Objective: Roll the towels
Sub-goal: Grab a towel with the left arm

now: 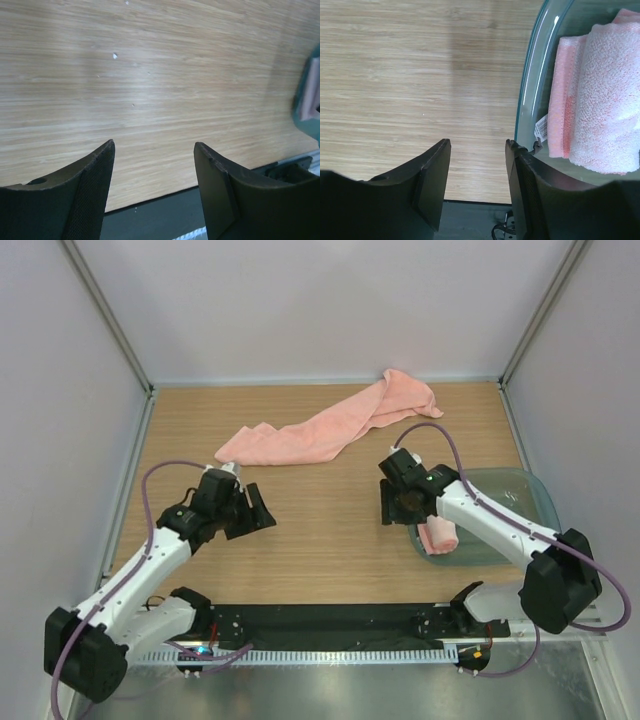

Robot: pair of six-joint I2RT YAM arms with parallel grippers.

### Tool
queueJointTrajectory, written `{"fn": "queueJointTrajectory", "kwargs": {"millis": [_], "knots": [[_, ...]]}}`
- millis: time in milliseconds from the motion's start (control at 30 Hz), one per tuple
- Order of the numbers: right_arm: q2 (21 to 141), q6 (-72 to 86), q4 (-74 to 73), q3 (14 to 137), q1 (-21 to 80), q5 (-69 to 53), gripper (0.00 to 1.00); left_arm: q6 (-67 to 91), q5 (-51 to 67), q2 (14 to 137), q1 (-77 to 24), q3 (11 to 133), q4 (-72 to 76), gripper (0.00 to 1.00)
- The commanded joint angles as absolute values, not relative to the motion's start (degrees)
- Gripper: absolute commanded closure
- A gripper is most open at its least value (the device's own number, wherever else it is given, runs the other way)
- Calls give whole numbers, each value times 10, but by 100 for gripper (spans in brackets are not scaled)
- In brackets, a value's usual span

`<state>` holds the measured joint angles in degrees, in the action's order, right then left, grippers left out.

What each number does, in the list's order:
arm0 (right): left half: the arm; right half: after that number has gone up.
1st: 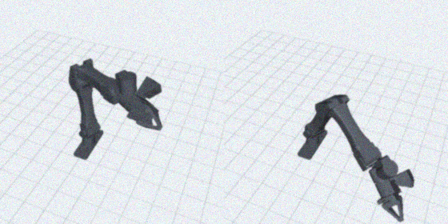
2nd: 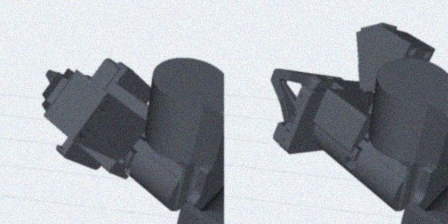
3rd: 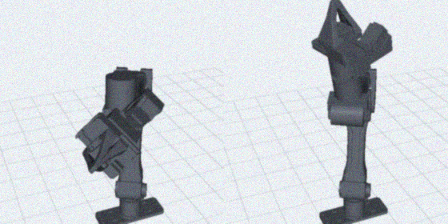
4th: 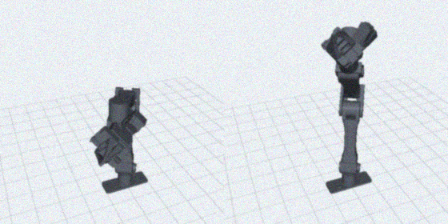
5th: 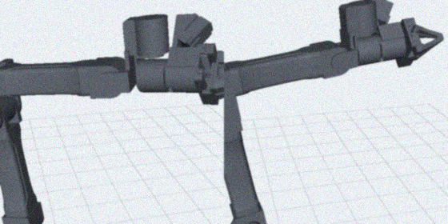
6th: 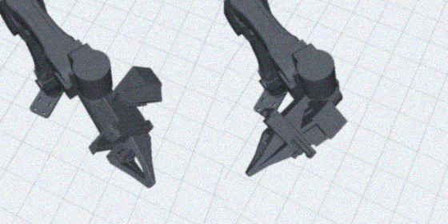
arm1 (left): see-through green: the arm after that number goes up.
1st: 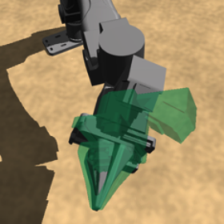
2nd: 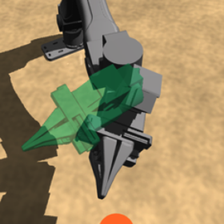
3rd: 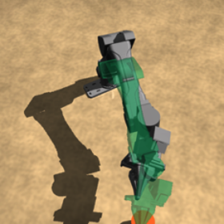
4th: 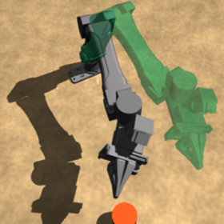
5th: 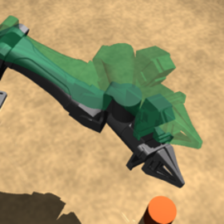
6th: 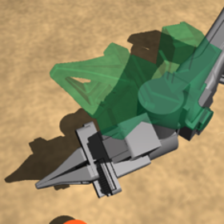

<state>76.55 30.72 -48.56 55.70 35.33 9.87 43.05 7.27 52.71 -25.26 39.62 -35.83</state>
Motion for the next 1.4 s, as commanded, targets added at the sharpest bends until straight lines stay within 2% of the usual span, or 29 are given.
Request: {"fn": "queueJointTrajectory", "kwargs": {"millis": [0,133,200,433,667,833,900,967,1000,1067,1100,1267,1367], "knots": [[733,291,-490,578,348,88,44,434,25,585,-253,431,-309,34],[721,286,-476,598,349,61,37,431,-54,697,-250,490,-284,34],[721,282,-476,606,349,51,37,427,-89,779,-250,539,-268,33],[714,273,-496,628,349,18,36,434,-105,1023,-222,716,-256,37],[715,272,-486,615,350,8,36,429,-132,1156,-214,854,-274,38],[736,263,-477,615,349,7,36,417,-144,1208,-211,914,-294,38],[744,262,-474,614,350,7,36,412,-145,1224,-208,932,-294,44],[750,261,-472,616,350,7,36,406,-138,1234,-206,942,-295,54],[752,261,-471,617,350,6,36,405,-135,1243,-204,953,-295,73],[757,261,-468,618,349,-12,37,400,-131,1249,-201,962,-297,87],[758,260,-468,618,349,-13,37,397,-127,1252,-200,967,-299,100],[763,262,-466,617,350,-12,37,374,-129,1214,-200,969,-304,100],[759,265,-465,620,350,-16,37,365,-145,1138,-200,931,-310,100]]}}
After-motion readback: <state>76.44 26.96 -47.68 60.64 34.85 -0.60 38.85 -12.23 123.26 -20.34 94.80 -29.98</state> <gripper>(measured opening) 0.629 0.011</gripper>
